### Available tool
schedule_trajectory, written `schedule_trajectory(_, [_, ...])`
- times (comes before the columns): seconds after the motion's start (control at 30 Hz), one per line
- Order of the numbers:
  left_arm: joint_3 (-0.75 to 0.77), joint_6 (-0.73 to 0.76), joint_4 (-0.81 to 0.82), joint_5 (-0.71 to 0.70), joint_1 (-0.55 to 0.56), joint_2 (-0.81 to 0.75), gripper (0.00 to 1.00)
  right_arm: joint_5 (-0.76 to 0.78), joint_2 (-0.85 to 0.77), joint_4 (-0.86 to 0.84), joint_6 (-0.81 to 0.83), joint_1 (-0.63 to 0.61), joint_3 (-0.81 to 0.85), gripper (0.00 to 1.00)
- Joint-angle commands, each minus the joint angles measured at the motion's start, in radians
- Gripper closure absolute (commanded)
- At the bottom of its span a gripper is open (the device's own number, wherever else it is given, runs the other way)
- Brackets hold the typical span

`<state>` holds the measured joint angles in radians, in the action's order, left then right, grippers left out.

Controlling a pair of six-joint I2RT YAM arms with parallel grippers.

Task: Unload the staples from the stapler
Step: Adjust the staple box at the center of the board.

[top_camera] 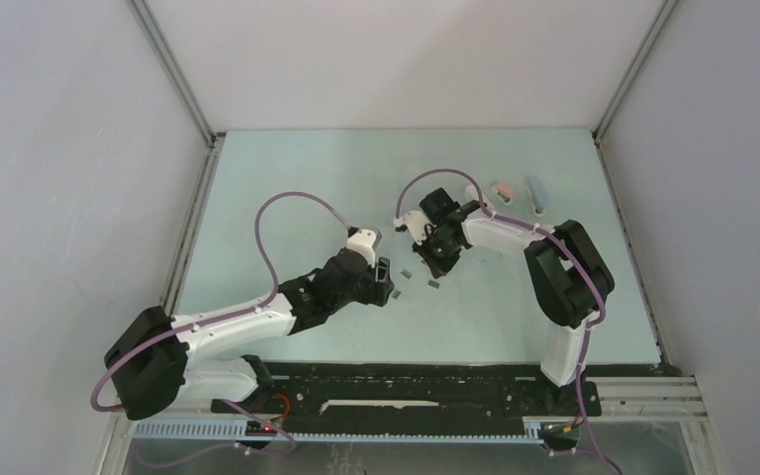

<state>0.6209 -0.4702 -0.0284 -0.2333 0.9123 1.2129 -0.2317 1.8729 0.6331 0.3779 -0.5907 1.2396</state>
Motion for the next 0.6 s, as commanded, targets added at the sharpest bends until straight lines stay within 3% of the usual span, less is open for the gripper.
schedule_trajectory(0.0, [-0.030,0.001,0.066,-0.026,0.004,-0.046,0.34,0.067,0.009,-0.029,-0.013,0.002,0.038,1.00])
schedule_trajectory(0.23, [-0.043,-0.004,0.098,-0.016,0.004,-0.050,0.33,0.052,0.003,-0.018,-0.006,0.039,0.038,1.00])
schedule_trajectory(0.43, [-0.079,-0.018,0.200,0.026,0.004,-0.052,0.32,-0.243,-0.061,0.174,0.146,0.042,0.095,1.00])
schedule_trajectory(0.57, [-0.095,-0.050,0.254,0.034,0.004,-0.046,0.30,-0.343,-0.138,0.236,0.211,0.065,0.107,0.99])
